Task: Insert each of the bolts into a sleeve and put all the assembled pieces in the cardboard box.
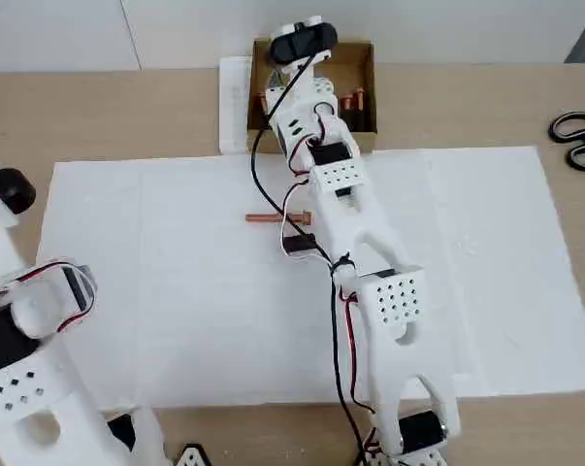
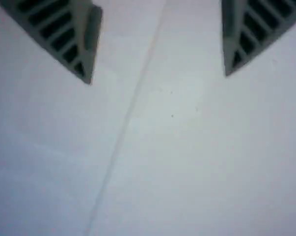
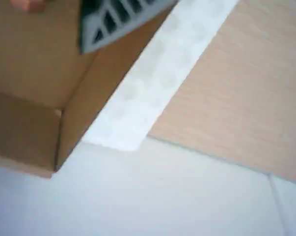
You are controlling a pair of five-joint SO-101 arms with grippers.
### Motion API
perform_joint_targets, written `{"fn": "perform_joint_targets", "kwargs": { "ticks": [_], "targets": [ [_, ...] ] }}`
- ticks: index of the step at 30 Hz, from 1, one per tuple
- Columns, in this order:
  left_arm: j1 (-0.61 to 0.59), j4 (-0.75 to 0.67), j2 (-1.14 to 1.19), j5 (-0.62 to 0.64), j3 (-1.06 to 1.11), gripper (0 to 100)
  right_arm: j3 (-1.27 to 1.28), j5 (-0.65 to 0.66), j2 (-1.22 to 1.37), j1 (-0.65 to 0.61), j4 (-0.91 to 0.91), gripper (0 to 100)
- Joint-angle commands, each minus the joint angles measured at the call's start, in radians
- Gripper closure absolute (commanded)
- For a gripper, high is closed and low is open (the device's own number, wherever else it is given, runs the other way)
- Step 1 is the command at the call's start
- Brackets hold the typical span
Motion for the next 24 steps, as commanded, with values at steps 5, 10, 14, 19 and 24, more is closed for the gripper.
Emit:
{"fn": "perform_joint_targets", "kwargs": {
  "ticks": [5, 10, 14, 19, 24],
  "targets": [
    [-0.002, 0.005, -0.015, -0.003, -0.002, 83, -0.353, 0.006, -0.033, -0.002, 0.386, 83.6],
    [-0.002, 0.005, -0.015, -0.003, -0.002, 83, -0.566, 0.006, -0.033, -0.002, 0.648, 83.6],
    [-0.002, 0.009, -0.015, -0.003, -0.002, 83, -0.706, 0.006, -0.028, 0.001, 0.897, 83.6],
    [-0.002, 0.011, -0.015, -0.003, -0.002, 83, -0.836, 0.006, -0.033, 0.010, 1.164, 83.6],
    [-0.002, 0.011, -0.015, -0.003, -0.002, 83, -0.836, 0.005, -0.028, 0.050, 1.392, 83.6]
  ]
}}
